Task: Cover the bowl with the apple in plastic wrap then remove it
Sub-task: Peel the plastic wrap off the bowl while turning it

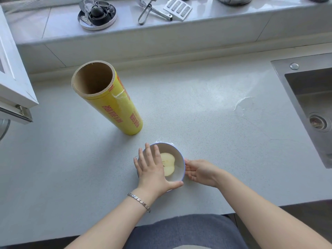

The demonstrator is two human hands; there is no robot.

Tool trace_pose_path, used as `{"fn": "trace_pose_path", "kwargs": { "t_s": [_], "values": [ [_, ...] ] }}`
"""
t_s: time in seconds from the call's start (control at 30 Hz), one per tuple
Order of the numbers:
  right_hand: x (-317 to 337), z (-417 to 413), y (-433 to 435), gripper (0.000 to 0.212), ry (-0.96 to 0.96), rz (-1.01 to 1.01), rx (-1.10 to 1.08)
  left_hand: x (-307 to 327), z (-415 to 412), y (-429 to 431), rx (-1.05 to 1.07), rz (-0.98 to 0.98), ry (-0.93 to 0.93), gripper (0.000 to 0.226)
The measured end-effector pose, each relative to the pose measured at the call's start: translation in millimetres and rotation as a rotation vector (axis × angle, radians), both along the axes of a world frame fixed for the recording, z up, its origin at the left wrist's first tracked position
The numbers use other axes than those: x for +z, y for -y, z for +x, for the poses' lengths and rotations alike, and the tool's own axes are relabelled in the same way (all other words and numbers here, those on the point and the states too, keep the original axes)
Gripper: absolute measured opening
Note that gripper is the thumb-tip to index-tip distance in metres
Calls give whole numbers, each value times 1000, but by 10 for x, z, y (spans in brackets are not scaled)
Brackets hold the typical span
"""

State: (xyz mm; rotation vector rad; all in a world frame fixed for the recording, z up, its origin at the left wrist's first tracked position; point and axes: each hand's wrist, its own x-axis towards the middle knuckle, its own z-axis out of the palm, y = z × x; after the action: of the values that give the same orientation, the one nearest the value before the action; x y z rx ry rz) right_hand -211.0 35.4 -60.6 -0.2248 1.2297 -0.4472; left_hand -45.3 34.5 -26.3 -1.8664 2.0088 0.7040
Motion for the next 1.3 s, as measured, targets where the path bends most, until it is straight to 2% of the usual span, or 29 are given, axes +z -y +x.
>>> {"fn": "trace_pose_path", "kwargs": {
  "t_s": [0.17,0.27,0.37,0.47,0.6,0.73,0.83,0.97,1.1,1.17,1.3],
  "values": [
    [10,10,16,20,-51,-110,60,-17,4,2,-4,-7,3,140],
    [21,73,5,28,-215,-228,132,-28,11,-3,4,-9,-4,140],
    [20,113,-6,30,-349,-280,25,-38,-6,-7,52,-8,-34,140],
    [57,164,36,29,-395,-315,-81,-35,-21,10,95,7,-58,142],
    [97,170,128,25,-466,-318,-51,7,42,51,-12,61,-15,148],
    [124,92,164,31,-426,-317,81,19,133,227,-388,-12,-2,150],
    [135,31,131,27,-310,-154,71,2,93,332,-581,-5,28,148],
    [155,-18,134,29,-284,-105,135,3,62,344,-589,-2,50,146],
    [161,-32,136,31,-352,-270,195,31,55,345,-556,7,31,146],
    [155,-9,99,32,-387,-347,143,37,43,341,-528,13,29,146],
    [158,87,17,37,-452,-378,-28,40,29,334,-493,13,35,146]
  ]
}}
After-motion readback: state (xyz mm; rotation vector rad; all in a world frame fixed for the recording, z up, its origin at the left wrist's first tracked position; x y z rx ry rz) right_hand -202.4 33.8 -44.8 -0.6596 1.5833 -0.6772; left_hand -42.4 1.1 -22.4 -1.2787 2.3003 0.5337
